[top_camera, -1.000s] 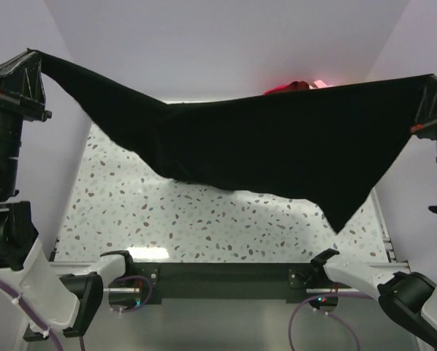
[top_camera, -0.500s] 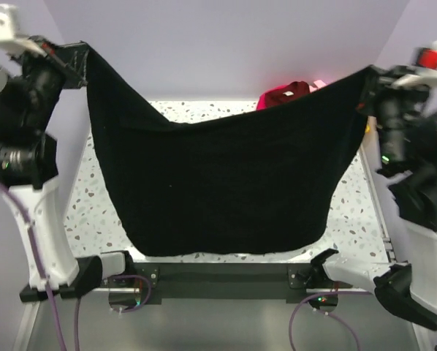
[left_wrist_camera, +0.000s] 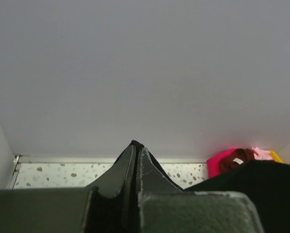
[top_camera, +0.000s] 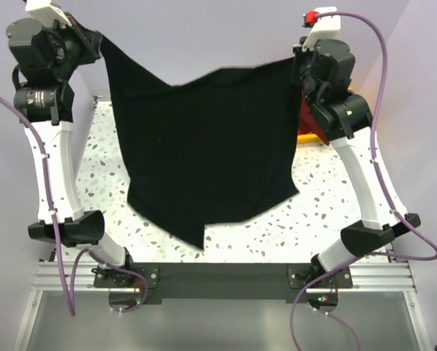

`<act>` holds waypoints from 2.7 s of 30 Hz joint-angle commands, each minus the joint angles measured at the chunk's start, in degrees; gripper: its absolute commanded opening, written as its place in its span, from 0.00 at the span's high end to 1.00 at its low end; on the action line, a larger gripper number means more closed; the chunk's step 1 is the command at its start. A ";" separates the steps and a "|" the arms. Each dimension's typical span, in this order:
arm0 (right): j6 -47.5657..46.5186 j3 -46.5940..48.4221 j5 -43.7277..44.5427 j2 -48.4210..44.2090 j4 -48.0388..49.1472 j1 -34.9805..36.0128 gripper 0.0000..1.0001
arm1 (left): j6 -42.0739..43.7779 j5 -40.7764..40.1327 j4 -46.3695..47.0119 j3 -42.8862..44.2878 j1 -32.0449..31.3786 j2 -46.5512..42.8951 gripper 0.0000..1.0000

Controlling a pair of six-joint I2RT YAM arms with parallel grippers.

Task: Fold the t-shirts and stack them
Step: Flatten the tshirt out

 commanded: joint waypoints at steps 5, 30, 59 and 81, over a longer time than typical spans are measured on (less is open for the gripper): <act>0.79 6.64 -3.97 -7.75 2.02 -0.34 1.00 | 1.25 1.54 13.36 -1.95 0.53 -13.47 1.00; -5.10 17.81 -4.24 -27.88 -5.46 -0.34 1.00 | 0.02 1.37 16.37 5.86 0.61 -32.75 1.00; 5.09 6.01 -6.43 22.21 5.19 -8.78 0.19 | 8.09 -11.36 12.43 6.69 -1.05 26.48 0.00; 21.08 -49.25 -30.34 -2.74 19.23 3.17 0.05 | 2.39 -12.95 12.60 -49.42 -10.28 0.56 0.00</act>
